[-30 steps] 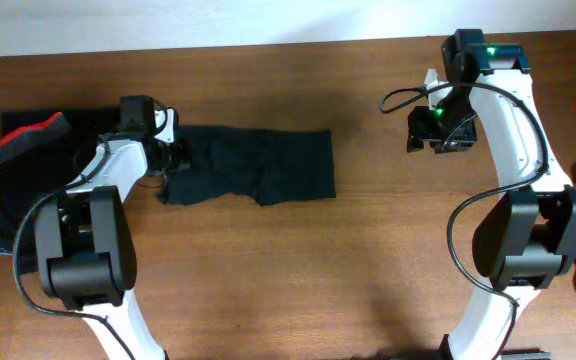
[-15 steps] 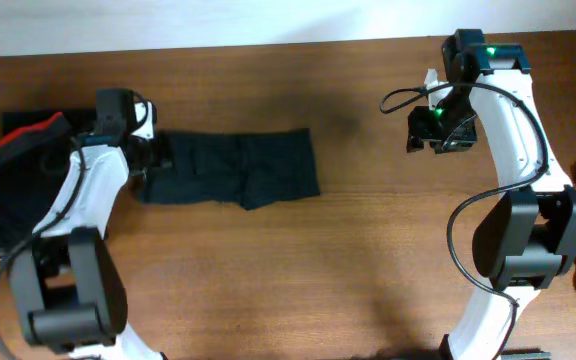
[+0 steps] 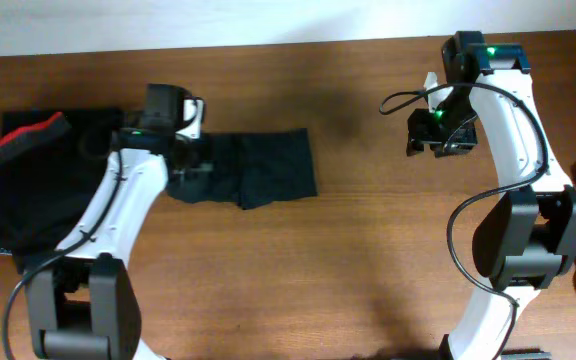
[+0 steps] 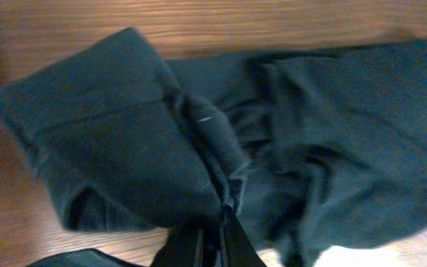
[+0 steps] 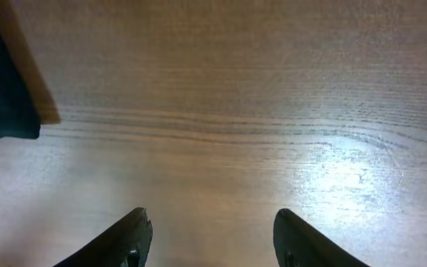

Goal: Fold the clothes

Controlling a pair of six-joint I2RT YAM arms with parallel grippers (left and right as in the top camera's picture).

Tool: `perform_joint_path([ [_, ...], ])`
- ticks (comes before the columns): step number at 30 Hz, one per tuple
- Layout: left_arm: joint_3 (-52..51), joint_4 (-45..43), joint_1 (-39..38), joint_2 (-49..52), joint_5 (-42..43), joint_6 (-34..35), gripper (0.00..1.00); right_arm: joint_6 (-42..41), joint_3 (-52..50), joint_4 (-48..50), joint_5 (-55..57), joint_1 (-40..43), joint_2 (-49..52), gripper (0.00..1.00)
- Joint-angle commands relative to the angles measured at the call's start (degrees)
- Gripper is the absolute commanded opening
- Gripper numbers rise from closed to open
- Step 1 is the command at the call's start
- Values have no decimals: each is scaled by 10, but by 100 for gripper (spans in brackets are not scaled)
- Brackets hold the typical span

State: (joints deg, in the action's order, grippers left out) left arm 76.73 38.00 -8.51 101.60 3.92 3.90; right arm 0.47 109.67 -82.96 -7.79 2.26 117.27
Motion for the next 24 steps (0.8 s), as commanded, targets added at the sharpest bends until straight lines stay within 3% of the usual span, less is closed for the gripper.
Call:
perform_joint_path([
  [1, 33, 2, -44, -17, -24, 12, 0, 1, 4, -5, -8, -4, -1, 58],
  [15, 91, -27, -176, -10, -34, 105, 1, 1, 3, -4, -7, -4, 2, 58],
  [24, 91, -50, -213, 41, -31, 157, 1, 1, 2, -7, -8, -4, 2, 58],
])
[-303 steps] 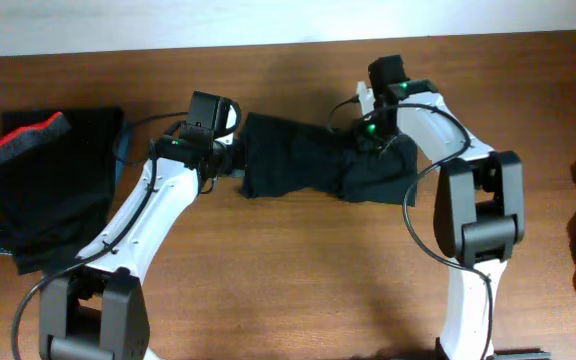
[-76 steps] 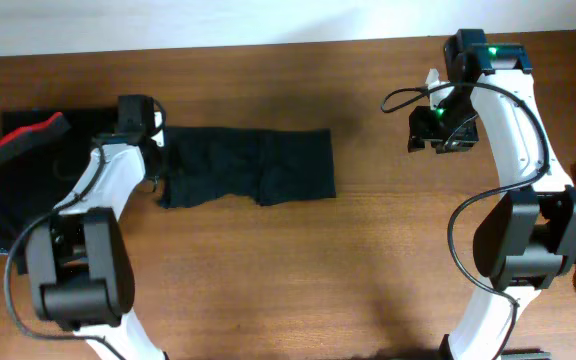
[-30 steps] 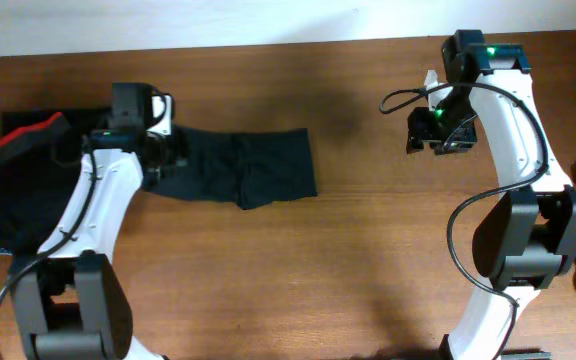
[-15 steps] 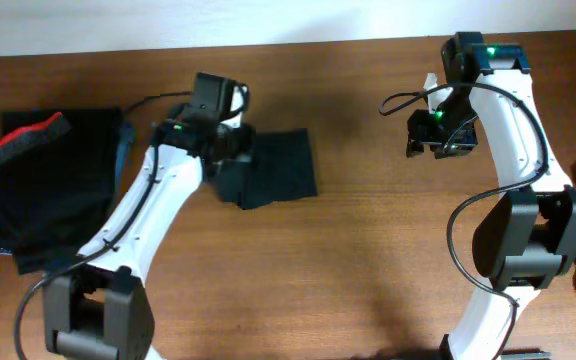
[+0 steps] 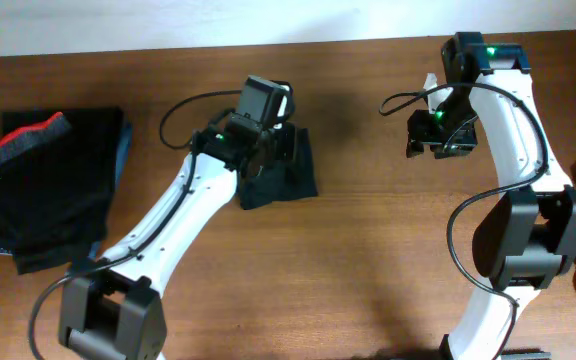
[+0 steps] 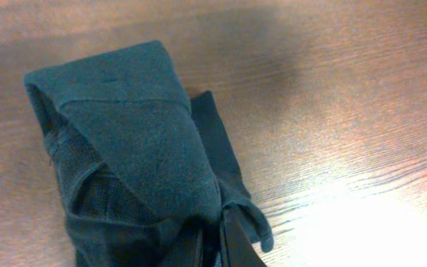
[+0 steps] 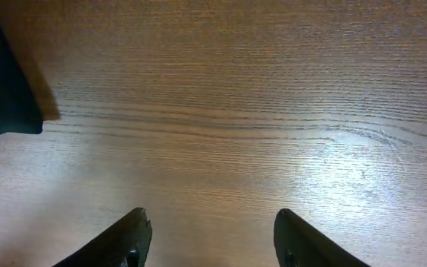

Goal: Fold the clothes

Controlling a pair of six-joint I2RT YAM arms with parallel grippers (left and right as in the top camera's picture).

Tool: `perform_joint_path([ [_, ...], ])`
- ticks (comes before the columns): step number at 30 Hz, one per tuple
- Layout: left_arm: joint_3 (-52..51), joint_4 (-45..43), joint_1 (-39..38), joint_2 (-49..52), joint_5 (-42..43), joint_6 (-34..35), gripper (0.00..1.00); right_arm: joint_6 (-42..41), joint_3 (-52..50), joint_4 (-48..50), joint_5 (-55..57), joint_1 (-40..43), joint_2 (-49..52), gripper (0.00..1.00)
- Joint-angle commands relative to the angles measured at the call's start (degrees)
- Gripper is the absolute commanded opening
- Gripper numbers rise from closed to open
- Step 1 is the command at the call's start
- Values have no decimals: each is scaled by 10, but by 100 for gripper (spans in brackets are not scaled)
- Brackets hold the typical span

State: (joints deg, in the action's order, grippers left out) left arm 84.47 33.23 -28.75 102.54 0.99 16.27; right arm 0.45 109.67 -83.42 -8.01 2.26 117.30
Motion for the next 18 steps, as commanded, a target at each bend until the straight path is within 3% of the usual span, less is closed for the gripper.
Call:
perform_joint_path([
  [1, 14, -5, -16, 42, 0, 41, 1, 1, 2, -2, -5, -4, 2, 59],
  [5, 14, -45, -40, 83, 61, 48, 4, 2, 2, -2, -5, -4, 2, 59],
  [9, 14, -93, -62, 97, 148, 51, 15, 2, 2, -2, -5, -4, 2, 58],
  [13, 23, -93, -62, 96, 143, 45, 15, 2, 2, -3, -5, -4, 2, 58],
  [18, 58, -31, -17, 96, 143, 40, 14, 2, 2, -4, -5, -4, 2, 58],
])
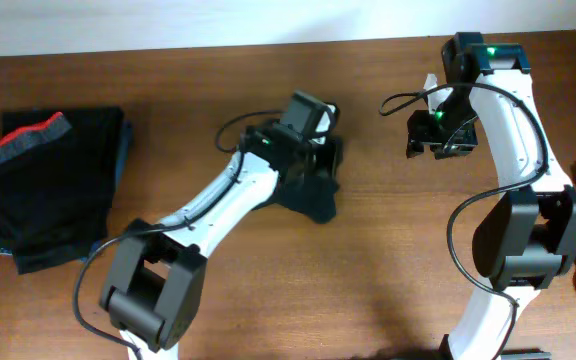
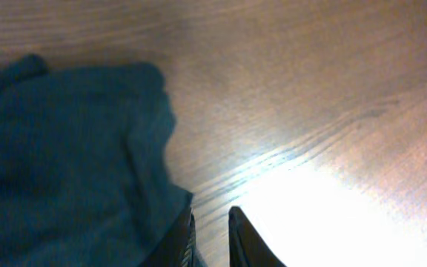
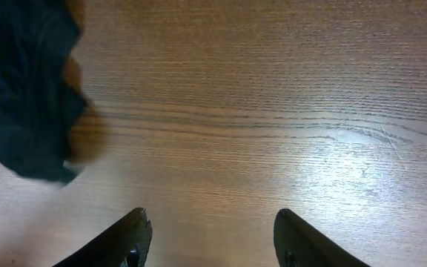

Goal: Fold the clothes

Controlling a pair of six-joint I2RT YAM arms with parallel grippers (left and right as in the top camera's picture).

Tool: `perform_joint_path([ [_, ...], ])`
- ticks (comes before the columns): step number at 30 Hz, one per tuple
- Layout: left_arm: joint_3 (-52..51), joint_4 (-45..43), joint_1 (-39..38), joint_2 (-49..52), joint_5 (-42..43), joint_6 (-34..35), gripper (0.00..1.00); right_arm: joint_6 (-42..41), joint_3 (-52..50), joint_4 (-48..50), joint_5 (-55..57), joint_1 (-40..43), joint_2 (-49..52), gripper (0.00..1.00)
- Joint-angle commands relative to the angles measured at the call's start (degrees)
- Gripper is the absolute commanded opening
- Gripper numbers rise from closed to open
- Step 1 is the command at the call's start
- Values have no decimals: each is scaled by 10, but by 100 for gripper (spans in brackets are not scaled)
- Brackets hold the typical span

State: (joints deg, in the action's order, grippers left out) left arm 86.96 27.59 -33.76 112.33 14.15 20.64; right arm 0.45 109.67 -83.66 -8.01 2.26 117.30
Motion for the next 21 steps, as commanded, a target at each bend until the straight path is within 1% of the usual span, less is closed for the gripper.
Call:
perform_joint_path([
  [1, 39, 38, 39, -2, 11, -13, 13, 2, 2, -1, -5, -4, 2, 58],
  [3, 56, 74, 56, -2, -2, -47, 11, 2, 2, -2, -6, -7, 2, 58],
  [5, 64, 104, 70, -2, -47, -49, 9, 14, 2, -2, -14, -12, 2, 58],
  [6, 66, 124, 80, -2, -84, -49, 8, 29, 2, -1, -29, -19, 2, 58],
  [8, 66, 144, 93, -1, -104, -49, 8, 38, 2, 3, -45, -31, 2, 59],
  [10, 65, 163, 105, 3, -106, -49, 9, 38, 2, 13, -44, -49, 2, 59],
  [12, 63, 169, 112, 10, -113, -57, 9, 38, 2, 27, -44, -65, 3, 59],
  [13, 61, 169, 115, 15, -117, -60, 13, 38, 2, 33, -44, -72, 4, 60],
  [15, 60, 169, 116, 28, -123, -64, 14, 37, 2, 40, -44, -84, 6, 59],
  [16, 60, 167, 116, 37, -123, -75, 15, 37, 2, 42, -44, -90, 8, 60],
  [17, 60, 165, 116, 52, -126, -89, 18, 36, 2, 43, -44, -97, 12, 60],
  [21, 60, 156, 116, 84, -138, -107, 19, 36, 1, 41, -44, -106, 19, 60],
])
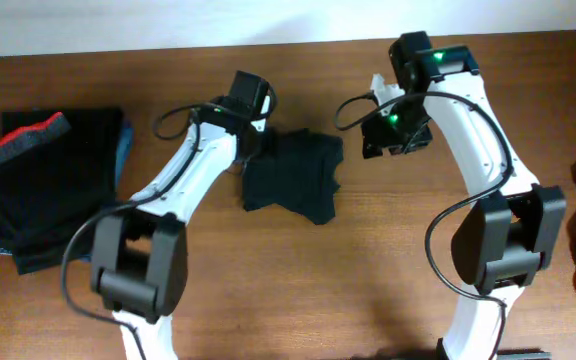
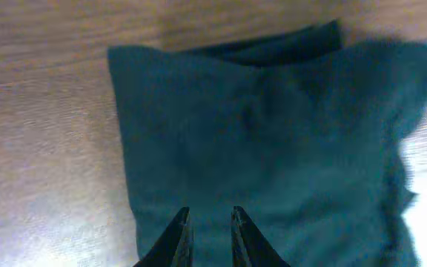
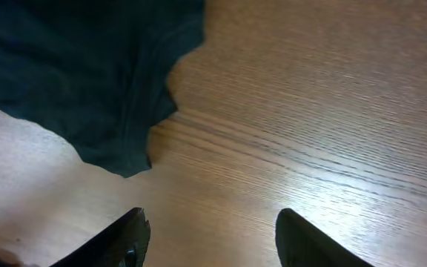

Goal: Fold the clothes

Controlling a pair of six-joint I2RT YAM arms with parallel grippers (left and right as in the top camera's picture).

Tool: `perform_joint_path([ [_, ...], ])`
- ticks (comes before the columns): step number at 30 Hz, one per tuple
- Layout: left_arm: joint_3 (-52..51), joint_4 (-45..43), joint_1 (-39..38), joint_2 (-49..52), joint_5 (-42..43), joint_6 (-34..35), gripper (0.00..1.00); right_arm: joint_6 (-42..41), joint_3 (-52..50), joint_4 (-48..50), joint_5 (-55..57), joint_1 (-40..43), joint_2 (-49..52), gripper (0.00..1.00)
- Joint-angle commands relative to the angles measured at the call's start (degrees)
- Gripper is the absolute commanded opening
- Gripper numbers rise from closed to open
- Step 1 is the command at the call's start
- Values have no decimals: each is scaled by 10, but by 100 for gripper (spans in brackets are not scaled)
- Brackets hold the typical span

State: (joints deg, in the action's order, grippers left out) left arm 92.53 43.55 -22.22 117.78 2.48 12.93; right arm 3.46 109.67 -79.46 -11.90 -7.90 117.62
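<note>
A dark teal garment (image 1: 293, 182) lies folded over in a rough square at the table's middle. It fills the left wrist view (image 2: 273, 133) and shows at the upper left of the right wrist view (image 3: 73, 67). My left gripper (image 1: 255, 150) hovers over its left part, fingers (image 2: 178, 237) a little apart, open (image 2: 210, 211), with nothing pinched. My right gripper (image 1: 380, 140) hangs wide open (image 3: 211, 215) over bare wood just right of the garment's ragged right edge.
A pile of dark folded clothes with a red waistband (image 1: 48, 180) sits at the far left. More dark clothing lies at the right edge of the wooden table (image 1: 388, 280).
My left gripper has gone back from the garment's right end to its left part. The right arm has come left, close to the garment's right edge. The garment lies flatter.
My left gripper was shut on the left end of the stretched-out garment. Then it held that end over the right half, folding it. Then its jaws stood apart at the right end. Now it is over the left part, and the right arm is near.
</note>
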Motion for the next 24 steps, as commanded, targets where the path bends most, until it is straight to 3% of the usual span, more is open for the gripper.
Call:
perform_joint_path([
  [1, 4, -4, 0, 36, -23, -35, 19, 6, 1, -2, -5, -4, 17, 60],
  [9, 4, -11, 0, 51, -24, -37, 33, 1, 1, -3, -6, -4, 17, 60],
  [24, 4, -9, -2, 51, -55, -37, 36, 1, 1, -4, -5, -4, 17, 60],
])
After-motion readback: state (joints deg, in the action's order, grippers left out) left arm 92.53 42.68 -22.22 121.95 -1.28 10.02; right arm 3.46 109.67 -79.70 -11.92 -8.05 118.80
